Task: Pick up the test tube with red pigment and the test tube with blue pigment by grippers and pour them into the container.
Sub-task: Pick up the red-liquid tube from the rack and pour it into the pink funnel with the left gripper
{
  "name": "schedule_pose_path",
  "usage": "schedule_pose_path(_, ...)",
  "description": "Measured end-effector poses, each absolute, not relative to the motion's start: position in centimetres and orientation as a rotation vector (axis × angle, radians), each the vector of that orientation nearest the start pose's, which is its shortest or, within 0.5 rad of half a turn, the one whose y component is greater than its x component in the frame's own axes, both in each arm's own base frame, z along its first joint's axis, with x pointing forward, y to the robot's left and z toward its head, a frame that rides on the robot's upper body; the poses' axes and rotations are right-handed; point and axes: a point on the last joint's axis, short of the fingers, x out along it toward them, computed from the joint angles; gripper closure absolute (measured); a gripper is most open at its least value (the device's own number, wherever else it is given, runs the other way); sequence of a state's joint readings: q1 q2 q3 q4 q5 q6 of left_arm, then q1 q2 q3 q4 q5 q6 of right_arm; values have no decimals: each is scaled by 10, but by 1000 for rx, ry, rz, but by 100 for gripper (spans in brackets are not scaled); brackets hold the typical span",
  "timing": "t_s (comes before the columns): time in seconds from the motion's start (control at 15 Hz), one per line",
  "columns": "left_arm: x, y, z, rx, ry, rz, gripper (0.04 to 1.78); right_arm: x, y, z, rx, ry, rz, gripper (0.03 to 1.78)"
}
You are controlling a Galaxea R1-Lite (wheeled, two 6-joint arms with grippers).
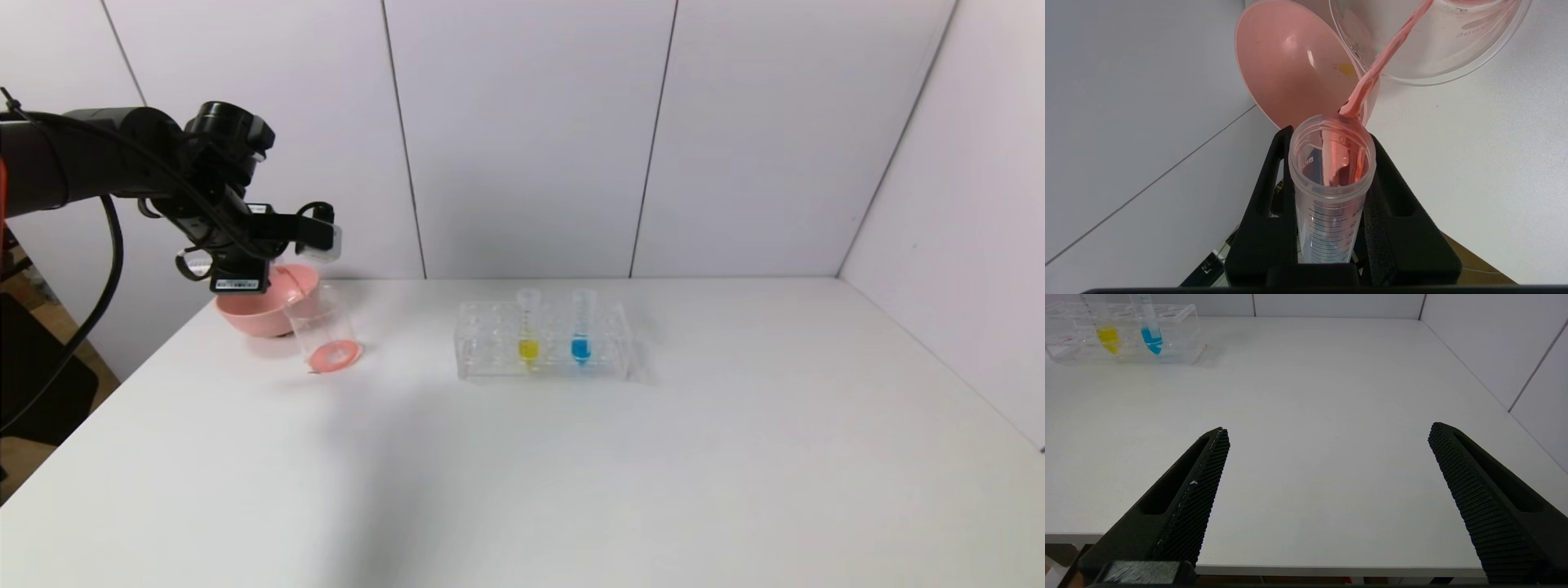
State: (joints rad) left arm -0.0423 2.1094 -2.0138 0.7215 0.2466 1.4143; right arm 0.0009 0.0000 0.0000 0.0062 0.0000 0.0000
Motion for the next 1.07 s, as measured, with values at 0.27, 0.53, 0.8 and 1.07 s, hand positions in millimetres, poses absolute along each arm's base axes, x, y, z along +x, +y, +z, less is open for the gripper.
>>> schedule_pose_path(0.27, 405, -12, 242, 1443, 815, -418, 135, -23, 0, 75, 0, 6, 1, 4)
schedule_pose_path(0.53, 405, -12, 242, 1443, 814, -418, 135, -23, 0, 75, 0, 6, 2, 4)
schedule_pose_path(0.8, 405, -13, 242, 1444, 812, -419, 135, -23, 0, 75, 0, 6, 1, 4)
schedule_pose_path(1.07, 405, -14, 242, 1445, 808, -420, 135, -23, 0, 75, 0, 6, 2, 4)
